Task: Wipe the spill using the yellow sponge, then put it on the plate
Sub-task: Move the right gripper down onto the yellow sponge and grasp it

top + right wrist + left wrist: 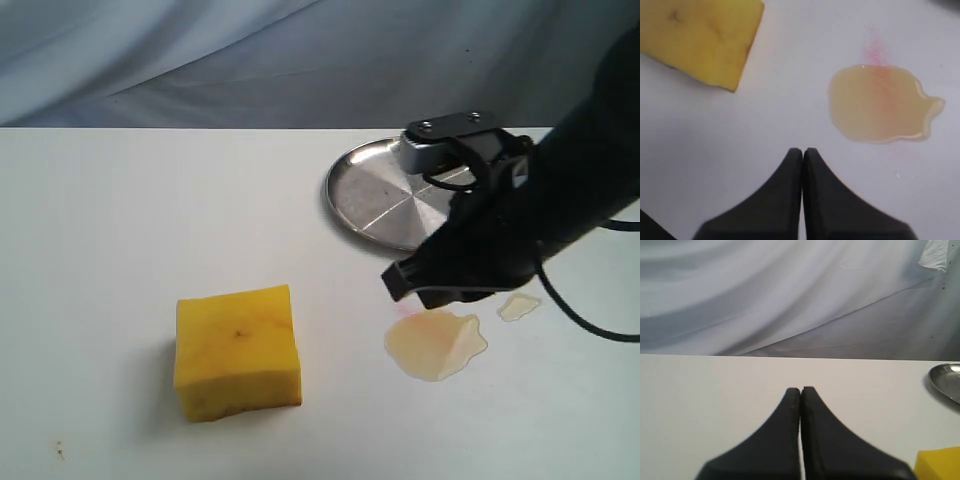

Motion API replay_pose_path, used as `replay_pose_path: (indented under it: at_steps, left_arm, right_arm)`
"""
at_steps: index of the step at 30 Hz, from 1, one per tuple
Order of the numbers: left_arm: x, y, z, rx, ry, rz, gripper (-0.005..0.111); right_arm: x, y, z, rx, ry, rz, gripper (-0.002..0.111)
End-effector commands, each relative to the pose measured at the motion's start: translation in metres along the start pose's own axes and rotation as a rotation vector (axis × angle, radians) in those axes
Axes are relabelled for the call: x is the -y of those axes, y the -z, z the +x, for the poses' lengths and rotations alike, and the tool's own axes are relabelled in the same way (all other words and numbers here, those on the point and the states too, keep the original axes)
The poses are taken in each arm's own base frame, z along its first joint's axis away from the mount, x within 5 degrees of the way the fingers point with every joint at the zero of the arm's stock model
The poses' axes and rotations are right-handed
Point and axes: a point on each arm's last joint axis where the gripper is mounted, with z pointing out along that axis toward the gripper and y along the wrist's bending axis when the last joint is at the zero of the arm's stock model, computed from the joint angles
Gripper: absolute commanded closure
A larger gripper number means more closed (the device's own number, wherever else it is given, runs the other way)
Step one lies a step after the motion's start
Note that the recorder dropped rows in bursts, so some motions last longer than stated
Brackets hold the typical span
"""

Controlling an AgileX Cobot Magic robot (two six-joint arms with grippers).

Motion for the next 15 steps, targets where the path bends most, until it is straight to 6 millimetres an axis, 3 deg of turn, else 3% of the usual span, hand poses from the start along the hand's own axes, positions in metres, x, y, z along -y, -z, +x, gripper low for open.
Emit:
replay_pose_path:
  at_steps: [1, 8, 11, 15]
  left_arm:
    - [0.0, 0.0, 0.001, 0.001, 0.0, 0.001, 0.105]
    - [0.0, 0.0, 0.001, 0.001, 0.0, 0.001, 0.105]
    - [0.0, 0.0, 0.001, 0.001, 0.002, 0.001, 0.105]
    - [0.0, 0.0, 0.001, 0.001, 0.002, 0.001, 0.105]
  right_arm:
    - [-0.024, -0.014, -0.025, 0.066, 0.022, -0.07, 0.108]
    - [-0.051, -0.043, -0.045, 0.225, 0.067, -0.106, 0.106]
    - [-0.06, -0.054, -0.048, 0.253, 0.081, -0.109, 0.094]
    - [-0.07, -0.073, -0.045, 0.222, 0.104, -0.112, 0.067]
